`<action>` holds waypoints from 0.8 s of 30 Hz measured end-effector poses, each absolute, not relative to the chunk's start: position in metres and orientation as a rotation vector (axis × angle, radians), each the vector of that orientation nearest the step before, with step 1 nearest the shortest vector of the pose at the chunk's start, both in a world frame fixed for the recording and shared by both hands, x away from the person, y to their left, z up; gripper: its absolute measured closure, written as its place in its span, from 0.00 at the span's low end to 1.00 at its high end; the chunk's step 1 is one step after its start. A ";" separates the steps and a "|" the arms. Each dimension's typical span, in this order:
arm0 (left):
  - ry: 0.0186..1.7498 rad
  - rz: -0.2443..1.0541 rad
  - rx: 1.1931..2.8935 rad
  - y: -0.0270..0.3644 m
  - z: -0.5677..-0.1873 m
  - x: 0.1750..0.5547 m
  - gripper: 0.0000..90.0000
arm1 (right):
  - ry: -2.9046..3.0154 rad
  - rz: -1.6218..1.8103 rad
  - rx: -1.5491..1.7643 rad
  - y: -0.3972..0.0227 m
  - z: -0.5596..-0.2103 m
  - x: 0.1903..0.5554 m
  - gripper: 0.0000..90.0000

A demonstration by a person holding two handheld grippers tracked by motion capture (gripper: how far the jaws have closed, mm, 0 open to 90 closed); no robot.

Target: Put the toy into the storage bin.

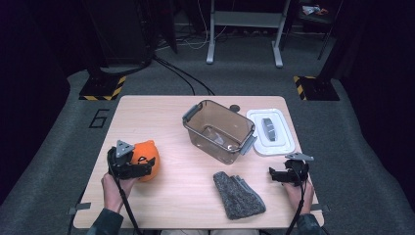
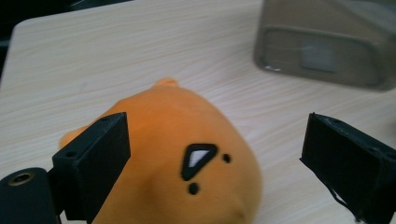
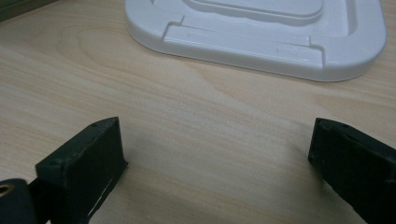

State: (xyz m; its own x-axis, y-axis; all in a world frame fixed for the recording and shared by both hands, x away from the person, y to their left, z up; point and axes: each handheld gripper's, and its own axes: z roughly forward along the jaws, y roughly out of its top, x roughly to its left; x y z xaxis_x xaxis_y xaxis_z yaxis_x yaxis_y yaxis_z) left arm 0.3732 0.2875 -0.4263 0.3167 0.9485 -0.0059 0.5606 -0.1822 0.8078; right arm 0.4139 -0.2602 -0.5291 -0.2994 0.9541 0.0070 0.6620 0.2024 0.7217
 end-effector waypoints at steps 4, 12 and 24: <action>1.426 0.693 1.865 0.288 -0.435 0.382 0.12 | 2.038 0.875 1.501 -0.260 -0.529 0.414 0.03; 1.508 0.642 1.861 0.289 -0.450 0.390 0.26 | 2.039 0.875 1.500 -0.260 -0.529 0.414 0.03; 1.474 0.670 1.914 0.285 -0.462 0.384 0.68 | 2.038 0.874 1.497 -0.260 -0.529 0.414 0.03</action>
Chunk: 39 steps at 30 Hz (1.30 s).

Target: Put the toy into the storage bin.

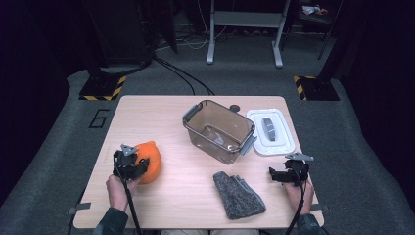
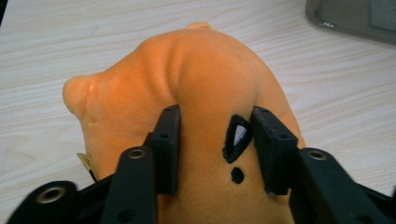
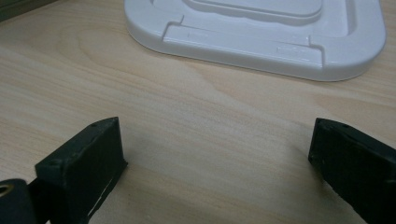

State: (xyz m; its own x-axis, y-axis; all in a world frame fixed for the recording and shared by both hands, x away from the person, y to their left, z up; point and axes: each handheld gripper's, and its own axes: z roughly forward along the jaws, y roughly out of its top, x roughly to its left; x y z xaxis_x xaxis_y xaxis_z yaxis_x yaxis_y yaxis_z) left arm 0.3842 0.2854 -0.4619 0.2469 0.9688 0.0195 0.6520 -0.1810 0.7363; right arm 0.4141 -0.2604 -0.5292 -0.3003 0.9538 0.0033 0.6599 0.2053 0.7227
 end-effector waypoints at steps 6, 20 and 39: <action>1.392 0.727 1.911 0.288 -0.458 0.380 0.78 | 2.038 0.874 1.497 -0.260 -0.529 0.414 0.03; 1.269 0.688 1.889 0.294 -0.442 0.381 0.78 | 2.037 0.874 1.501 -0.260 -0.529 0.414 0.03; 1.125 0.650 1.885 0.299 -0.411 0.394 0.78 | 2.039 0.876 1.497 -0.261 -0.529 0.414 0.03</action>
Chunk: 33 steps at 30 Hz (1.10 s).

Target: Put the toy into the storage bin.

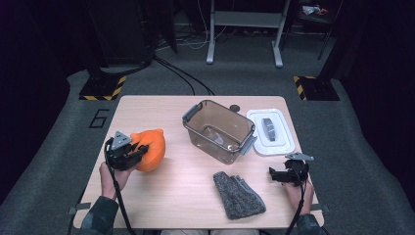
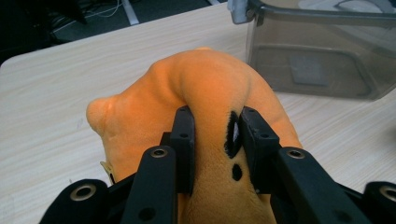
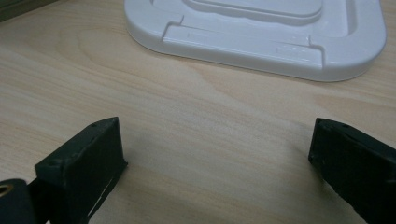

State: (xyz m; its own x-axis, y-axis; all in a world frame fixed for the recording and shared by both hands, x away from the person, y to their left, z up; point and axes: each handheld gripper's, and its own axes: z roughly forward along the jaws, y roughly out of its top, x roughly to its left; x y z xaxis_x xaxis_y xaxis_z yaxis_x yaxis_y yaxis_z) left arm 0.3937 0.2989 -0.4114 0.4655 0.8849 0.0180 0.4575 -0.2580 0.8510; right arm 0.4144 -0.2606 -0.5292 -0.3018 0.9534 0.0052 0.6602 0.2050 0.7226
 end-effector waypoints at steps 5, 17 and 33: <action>1.109 0.665 1.889 0.298 -0.402 0.399 0.78 | 2.040 0.876 1.497 -0.261 -0.529 0.414 0.03; 1.024 0.695 1.931 0.292 -0.379 0.419 0.78 | 2.042 0.875 1.495 -0.261 -0.529 0.414 0.03; 0.907 0.753 1.946 0.281 -0.353 0.452 0.77 | 2.042 0.875 1.495 -0.261 -0.529 0.414 0.03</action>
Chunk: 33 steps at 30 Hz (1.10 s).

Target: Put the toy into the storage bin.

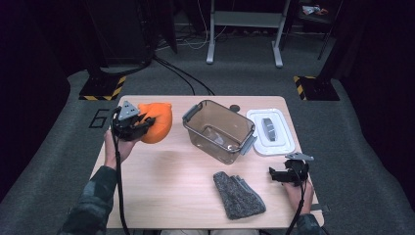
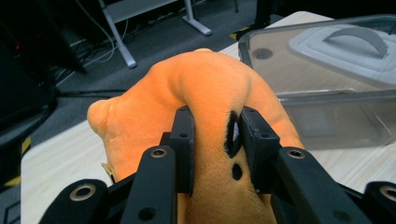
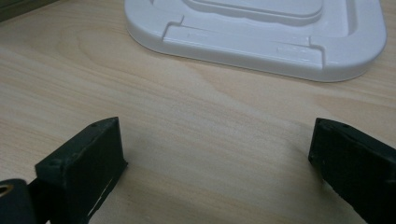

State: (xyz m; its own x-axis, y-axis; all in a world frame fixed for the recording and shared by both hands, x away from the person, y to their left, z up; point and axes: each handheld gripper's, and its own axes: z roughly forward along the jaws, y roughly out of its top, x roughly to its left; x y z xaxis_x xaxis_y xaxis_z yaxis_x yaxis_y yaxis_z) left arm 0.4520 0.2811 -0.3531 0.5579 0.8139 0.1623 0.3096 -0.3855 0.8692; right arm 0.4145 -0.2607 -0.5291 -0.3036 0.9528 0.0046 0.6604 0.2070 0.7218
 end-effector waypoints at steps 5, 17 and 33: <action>0.872 0.761 1.955 0.275 -0.346 0.460 0.77 | 2.042 0.875 1.496 -0.261 -0.529 0.414 0.03; 0.730 0.729 1.981 0.251 -0.329 0.482 0.77 | 2.041 0.876 1.496 -0.261 -0.529 0.414 0.03; 0.609 0.689 1.984 0.207 -0.319 0.507 0.77 | 2.042 0.875 1.496 -0.261 -0.529 0.414 0.03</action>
State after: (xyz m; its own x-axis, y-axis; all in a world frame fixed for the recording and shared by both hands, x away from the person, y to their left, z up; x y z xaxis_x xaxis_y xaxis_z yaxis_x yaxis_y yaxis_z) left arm 0.5067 0.2069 -0.3189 0.7210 0.6558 0.2238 0.1411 -0.4551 0.8792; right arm 0.4144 -0.2607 -0.5291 -0.3034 0.9528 0.0048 0.6604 0.2067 0.7219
